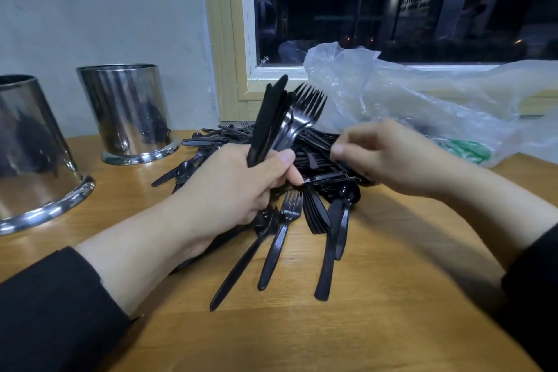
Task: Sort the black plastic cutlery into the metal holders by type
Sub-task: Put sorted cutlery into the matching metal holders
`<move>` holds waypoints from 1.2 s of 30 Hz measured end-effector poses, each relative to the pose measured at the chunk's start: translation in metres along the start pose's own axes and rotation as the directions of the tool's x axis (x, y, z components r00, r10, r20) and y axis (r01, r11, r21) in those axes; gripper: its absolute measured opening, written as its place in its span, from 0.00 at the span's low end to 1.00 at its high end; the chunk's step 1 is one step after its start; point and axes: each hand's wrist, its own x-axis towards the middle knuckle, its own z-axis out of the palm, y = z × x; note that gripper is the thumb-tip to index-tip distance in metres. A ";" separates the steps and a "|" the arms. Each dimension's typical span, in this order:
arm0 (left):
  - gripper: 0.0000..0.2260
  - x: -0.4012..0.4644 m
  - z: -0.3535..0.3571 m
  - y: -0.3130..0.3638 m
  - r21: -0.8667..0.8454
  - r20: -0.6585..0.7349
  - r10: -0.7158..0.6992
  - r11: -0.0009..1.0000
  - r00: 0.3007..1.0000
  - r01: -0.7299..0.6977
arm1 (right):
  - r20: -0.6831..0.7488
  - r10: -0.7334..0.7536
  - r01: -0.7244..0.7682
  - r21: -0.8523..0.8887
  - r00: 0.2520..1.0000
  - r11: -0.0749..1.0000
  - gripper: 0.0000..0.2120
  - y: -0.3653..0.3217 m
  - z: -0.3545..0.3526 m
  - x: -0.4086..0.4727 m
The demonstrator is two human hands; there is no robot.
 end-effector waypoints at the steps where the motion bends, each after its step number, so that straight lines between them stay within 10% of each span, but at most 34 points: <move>1: 0.15 0.000 0.000 -0.001 0.003 -0.016 0.007 1.000 1.000 -0.007 | 0.131 0.001 0.007 -0.066 0.991 0.998 0.09 0.003 -0.002 -0.002; 4: 0.15 0.001 0.000 -0.003 0.021 -0.035 0.013 1.000 0.999 -0.012 | 0.353 -0.001 0.052 -0.134 0.935 0.990 0.03 0.008 0.005 -0.004; 14: 0.15 0.003 0.001 -0.007 0.024 -0.030 0.018 1.000 0.999 -0.017 | 0.466 0.112 0.031 -0.289 0.878 0.957 0.11 0.011 0.002 -0.003; 36: 0.15 0.009 -0.006 -0.009 -0.006 -0.260 0.052 0.998 0.964 -0.055 | 0.364 -0.041 0.202 -0.416 0.931 0.887 0.04 0.005 0.003 -0.004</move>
